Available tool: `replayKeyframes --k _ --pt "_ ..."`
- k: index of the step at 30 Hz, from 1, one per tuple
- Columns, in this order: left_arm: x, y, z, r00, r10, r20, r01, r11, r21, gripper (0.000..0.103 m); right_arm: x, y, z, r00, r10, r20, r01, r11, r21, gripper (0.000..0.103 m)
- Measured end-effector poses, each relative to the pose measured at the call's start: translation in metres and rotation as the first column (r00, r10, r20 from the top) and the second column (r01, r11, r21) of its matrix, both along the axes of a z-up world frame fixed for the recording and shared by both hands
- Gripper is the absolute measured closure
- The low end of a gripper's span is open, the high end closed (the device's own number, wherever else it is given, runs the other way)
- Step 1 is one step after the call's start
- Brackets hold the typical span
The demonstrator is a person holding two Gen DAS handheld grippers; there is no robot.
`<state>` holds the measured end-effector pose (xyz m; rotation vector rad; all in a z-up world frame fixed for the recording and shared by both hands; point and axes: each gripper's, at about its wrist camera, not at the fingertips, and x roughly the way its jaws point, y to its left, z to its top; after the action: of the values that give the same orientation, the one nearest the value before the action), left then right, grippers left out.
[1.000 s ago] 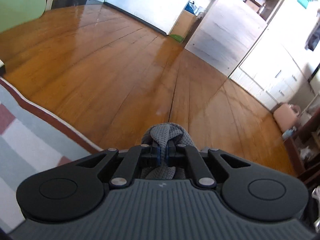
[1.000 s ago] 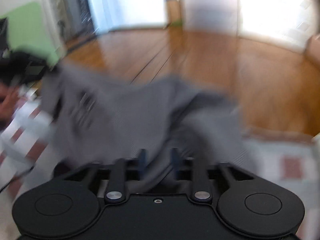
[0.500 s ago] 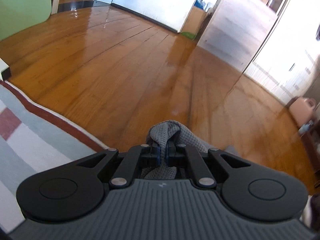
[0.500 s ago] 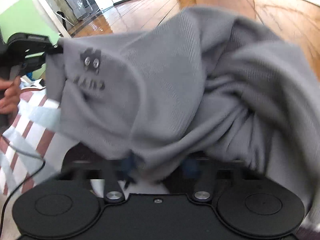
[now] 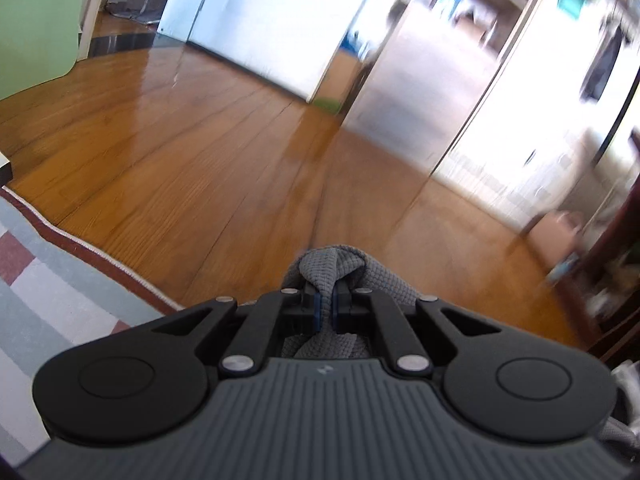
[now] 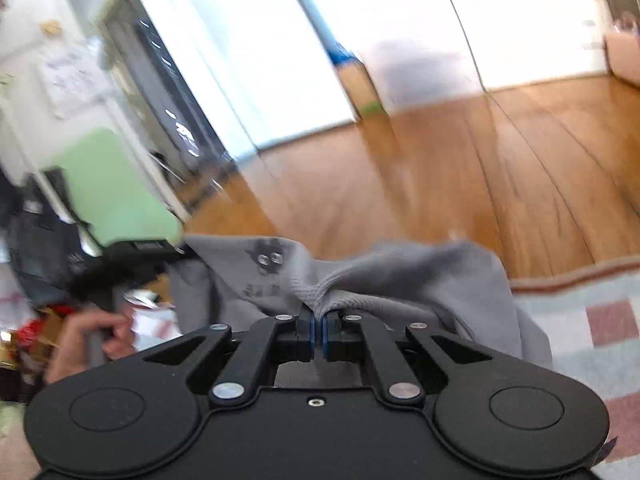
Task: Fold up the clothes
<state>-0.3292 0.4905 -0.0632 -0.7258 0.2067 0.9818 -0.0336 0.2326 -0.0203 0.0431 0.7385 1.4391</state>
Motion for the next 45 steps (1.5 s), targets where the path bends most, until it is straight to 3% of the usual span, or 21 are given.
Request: replayKeyframes --k 3,4,7,10,12,13,16,19,23,24,26,28,31,34,36,39,42,44,45 --pt "-0.040 -0.008 0.001 0.981 0.112 0.158 -0.096 0.990 -0.106 0.098 -0.009 -0.022 0.002 0.982 0.179 -0.052 -0.178 0.984 0.031 0.097" --pt "-0.048 -0.004 -0.004 0.981 0.122 0.150 -0.098 0.983 -0.157 0.098 -0.012 -0.020 -0.012 0.963 0.252 -0.094 -0.255 0.967 -0.014 0.098" --pt "-0.053 0.013 -0.032 0.989 0.136 -0.061 -0.148 0.945 -0.293 0.096 -0.031 -0.014 -0.067 0.948 0.298 -0.108 -0.315 0.922 -0.226 0.097" --pt "-0.062 0.027 -0.065 0.994 0.113 -0.001 -0.101 0.887 -0.450 0.096 -0.038 -0.012 -0.093 0.931 0.320 -0.177 -0.359 0.892 -0.275 0.097" --pt "-0.072 0.028 -0.074 0.982 0.172 0.077 -0.110 0.856 -0.505 0.095 -0.041 -0.009 -0.096 0.925 0.328 -0.194 -0.372 0.885 -0.279 0.097" --pt "-0.073 0.028 -0.073 0.979 0.187 0.083 -0.122 0.858 -0.499 0.095 -0.041 -0.008 -0.097 0.923 0.327 -0.203 -0.374 0.884 -0.281 0.097" --pt "-0.066 0.025 -0.061 0.984 0.178 -0.003 -0.162 0.889 -0.429 0.090 -0.029 -0.012 -0.101 0.939 0.252 -0.235 -0.314 0.906 -0.284 0.093" --pt "-0.070 0.018 -0.042 0.966 0.256 -0.035 -0.252 0.908 -0.335 0.086 -0.017 -0.016 -0.104 0.948 0.175 -0.267 -0.252 0.923 -0.290 0.086" --pt "-0.079 0.007 -0.014 0.935 0.352 -0.053 -0.355 0.919 -0.172 0.057 -0.001 -0.022 -0.108 0.949 0.071 -0.307 -0.168 0.939 -0.300 0.066" --pt "-0.077 0.009 -0.011 0.941 0.330 -0.082 -0.339 0.928 -0.154 0.054 0.003 -0.024 -0.110 0.947 0.041 -0.318 -0.143 0.942 -0.304 0.061" --pt "-0.067 0.019 -0.022 0.969 0.227 -0.098 -0.244 0.945 -0.219 0.054 0.018 -0.034 -0.121 0.934 -0.057 -0.352 -0.064 0.945 -0.322 0.052" --pt "-0.055 0.027 -0.038 0.989 0.133 -0.071 -0.148 0.941 -0.306 0.054 0.033 -0.044 -0.132 0.911 -0.154 -0.383 0.015 0.939 -0.343 0.051" --pt "-0.028 0.033 -0.055 0.999 0.019 -0.034 -0.030 0.925 -0.378 0.054 0.055 -0.057 -0.148 0.857 -0.290 -0.426 0.124 0.919 -0.375 0.051" --pt "0.010 0.029 -0.060 0.987 -0.086 -0.133 0.035 0.937 -0.349 0.052 0.064 -0.057 -0.155 0.804 -0.339 -0.488 0.165 0.916 -0.366 0.042" --pt "0.030 0.027 -0.066 0.977 -0.151 -0.148 0.089 0.929 -0.360 0.049 0.074 -0.051 -0.158 0.771 -0.366 -0.521 0.187 0.912 -0.365 0.037" --pt "0.048 0.027 -0.080 0.972 -0.214 -0.092 0.158 0.896 -0.415 0.049 0.088 -0.039 -0.165 0.712 -0.421 -0.562 0.217 0.893 -0.395 0.030" --pt "0.066 0.026 -0.089 0.959 -0.247 -0.140 0.167 0.889 -0.426 0.049 0.100 -0.025 -0.175 0.644 -0.468 -0.605 0.244 0.875 -0.418 0.030" --pt "0.073 0.027 -0.091 0.949 -0.253 -0.188 0.158 0.897 -0.414 0.049 0.104 -0.018 -0.182 0.606 -0.473 -0.640 0.258 0.878 -0.404 0.038" --pt "0.077 0.027 -0.092 0.943 -0.256 -0.212 0.153 0.900 -0.408 0.048 0.104 -0.015 -0.184 0.594 -0.467 -0.655 0.263 0.882 -0.390 0.060"
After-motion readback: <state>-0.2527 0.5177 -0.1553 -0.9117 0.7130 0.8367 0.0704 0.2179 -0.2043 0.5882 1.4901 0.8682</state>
